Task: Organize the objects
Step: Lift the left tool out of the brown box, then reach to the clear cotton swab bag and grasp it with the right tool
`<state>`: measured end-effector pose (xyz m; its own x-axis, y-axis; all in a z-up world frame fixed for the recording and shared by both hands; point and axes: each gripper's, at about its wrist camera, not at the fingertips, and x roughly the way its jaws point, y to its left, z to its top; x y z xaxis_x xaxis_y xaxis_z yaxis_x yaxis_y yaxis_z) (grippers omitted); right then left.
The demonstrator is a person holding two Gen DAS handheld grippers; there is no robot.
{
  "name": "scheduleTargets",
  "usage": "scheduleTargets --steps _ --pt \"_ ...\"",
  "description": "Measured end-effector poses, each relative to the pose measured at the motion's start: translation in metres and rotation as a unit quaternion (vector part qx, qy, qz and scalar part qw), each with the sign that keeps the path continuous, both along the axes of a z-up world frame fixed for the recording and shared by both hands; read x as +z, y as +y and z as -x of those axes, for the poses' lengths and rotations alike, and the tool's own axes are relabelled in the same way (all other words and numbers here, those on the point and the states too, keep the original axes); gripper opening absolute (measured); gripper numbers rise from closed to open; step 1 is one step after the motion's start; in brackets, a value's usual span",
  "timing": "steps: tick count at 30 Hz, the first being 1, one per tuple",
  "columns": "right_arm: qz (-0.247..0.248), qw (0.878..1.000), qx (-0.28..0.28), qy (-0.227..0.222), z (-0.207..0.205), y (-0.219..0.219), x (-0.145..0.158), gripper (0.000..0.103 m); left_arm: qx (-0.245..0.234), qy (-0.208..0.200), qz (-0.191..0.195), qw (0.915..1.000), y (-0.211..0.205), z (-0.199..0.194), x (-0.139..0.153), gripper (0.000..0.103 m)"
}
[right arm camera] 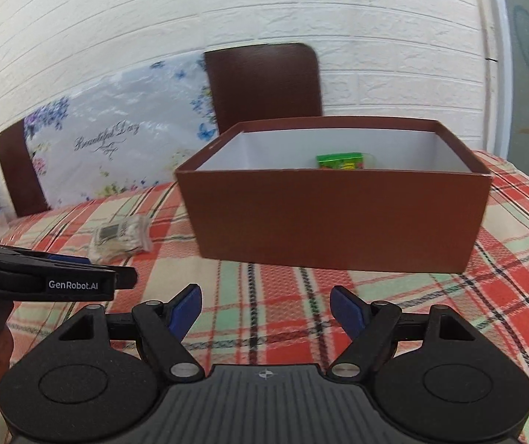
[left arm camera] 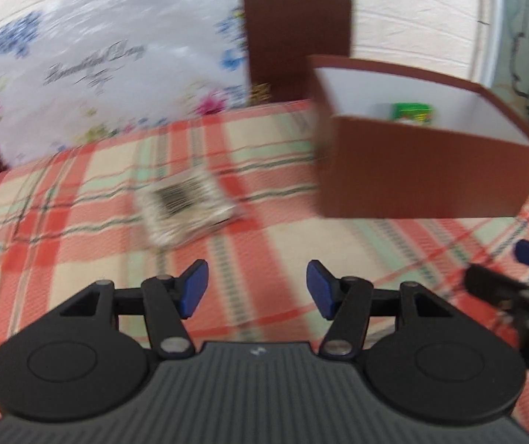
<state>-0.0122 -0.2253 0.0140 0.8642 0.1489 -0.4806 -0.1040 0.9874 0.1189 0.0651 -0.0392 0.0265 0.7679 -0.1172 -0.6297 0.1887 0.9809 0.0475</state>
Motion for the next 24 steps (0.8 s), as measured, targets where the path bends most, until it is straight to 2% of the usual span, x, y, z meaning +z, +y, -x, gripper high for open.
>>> scheduleTargets --steps 5,6,7,8,10,14,18,22,24 --pt "0.013 0.998 0.059 0.031 -0.010 0.036 -0.013 0.076 0.087 -0.004 -0.039 0.9955 0.060 -0.014 -0.023 0.074" --pt "0.017 0.997 0.073 0.038 -0.013 0.044 -0.015 0.076 0.104 -0.003 -0.041 0.9937 0.073 -0.016 -0.028 0.081" --pt "0.024 0.995 0.086 0.043 -0.018 0.054 -0.017 0.076 0.117 -0.013 -0.037 0.9924 0.085 -0.016 -0.033 0.096" --pt "0.034 0.994 0.097 0.046 -0.023 0.064 -0.019 0.076 0.128 -0.021 -0.024 0.9912 0.097 -0.015 -0.038 0.100" --pt "0.051 0.991 0.120 0.043 -0.034 0.083 -0.019 0.076 0.142 -0.015 0.044 0.9888 0.119 -0.017 -0.038 0.099" --pt "0.084 0.986 0.144 0.016 -0.062 0.119 -0.014 0.078 0.150 -0.024 0.036 0.9877 0.113 -0.016 -0.038 0.100" --pt "0.061 0.987 0.146 -0.008 -0.099 0.135 -0.007 0.090 0.152 -0.027 0.054 0.9865 0.119 -0.015 -0.040 0.100" --pt "0.036 0.989 0.146 0.001 -0.139 0.151 -0.007 0.090 0.157 -0.026 0.049 0.9861 0.120 -0.016 -0.043 0.101" --pt "0.055 0.988 0.141 0.015 -0.157 0.161 -0.017 0.088 0.157 -0.025 0.048 0.9862 0.121 -0.018 -0.044 0.101"
